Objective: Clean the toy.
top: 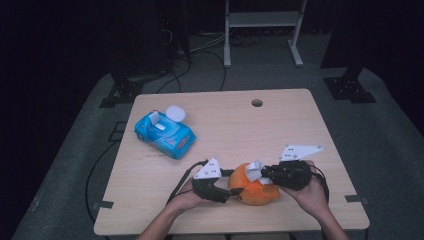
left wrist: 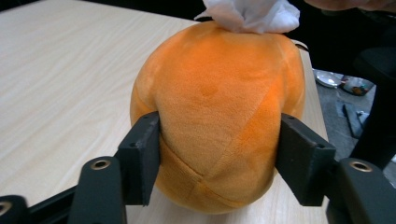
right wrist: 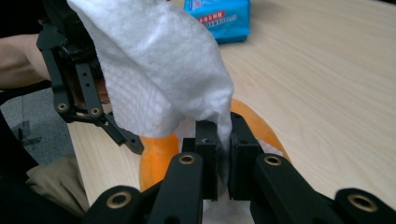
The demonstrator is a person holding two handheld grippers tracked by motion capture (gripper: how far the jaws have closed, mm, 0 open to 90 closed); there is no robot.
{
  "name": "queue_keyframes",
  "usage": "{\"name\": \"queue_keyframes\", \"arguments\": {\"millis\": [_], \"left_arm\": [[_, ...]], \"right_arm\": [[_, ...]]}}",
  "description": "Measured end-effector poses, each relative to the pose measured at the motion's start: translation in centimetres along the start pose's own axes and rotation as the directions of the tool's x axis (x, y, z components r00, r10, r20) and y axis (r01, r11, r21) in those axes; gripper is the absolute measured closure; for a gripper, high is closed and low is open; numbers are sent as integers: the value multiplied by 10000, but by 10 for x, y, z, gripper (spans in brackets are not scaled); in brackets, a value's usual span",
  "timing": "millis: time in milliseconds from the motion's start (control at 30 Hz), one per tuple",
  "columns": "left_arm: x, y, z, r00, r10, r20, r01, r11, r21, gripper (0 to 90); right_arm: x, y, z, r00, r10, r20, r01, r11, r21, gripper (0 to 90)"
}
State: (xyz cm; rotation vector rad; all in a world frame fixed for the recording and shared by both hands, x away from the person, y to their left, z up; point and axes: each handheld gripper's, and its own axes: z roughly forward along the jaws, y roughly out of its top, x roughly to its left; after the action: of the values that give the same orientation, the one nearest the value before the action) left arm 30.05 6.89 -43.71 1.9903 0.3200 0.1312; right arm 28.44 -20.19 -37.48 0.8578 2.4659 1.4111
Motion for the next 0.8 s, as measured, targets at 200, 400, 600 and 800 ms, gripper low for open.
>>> {"name": "queue_keyframes", "arguments": {"millis": [200,400,600,800], "left_arm": [[-7,7,1,9999,108,-96,-110,9997,-230,378],[-8,7,0,9999,113,-68,-114,9997,-226,380],[-4,4,0,10000,-38,-39,37,9998,-187,381],[0,0,-1,9998,-201,-40,200,9997,-157,377]], "right_arm": [[16,14,4,9980,-558,-307,557,9984,-43,843],[28,18,28,9931,-679,-958,709,9971,282,843],[18,16,20,9971,-546,-536,557,9983,187,842],[3,6,4,9998,-188,31,188,9997,124,843]]}}
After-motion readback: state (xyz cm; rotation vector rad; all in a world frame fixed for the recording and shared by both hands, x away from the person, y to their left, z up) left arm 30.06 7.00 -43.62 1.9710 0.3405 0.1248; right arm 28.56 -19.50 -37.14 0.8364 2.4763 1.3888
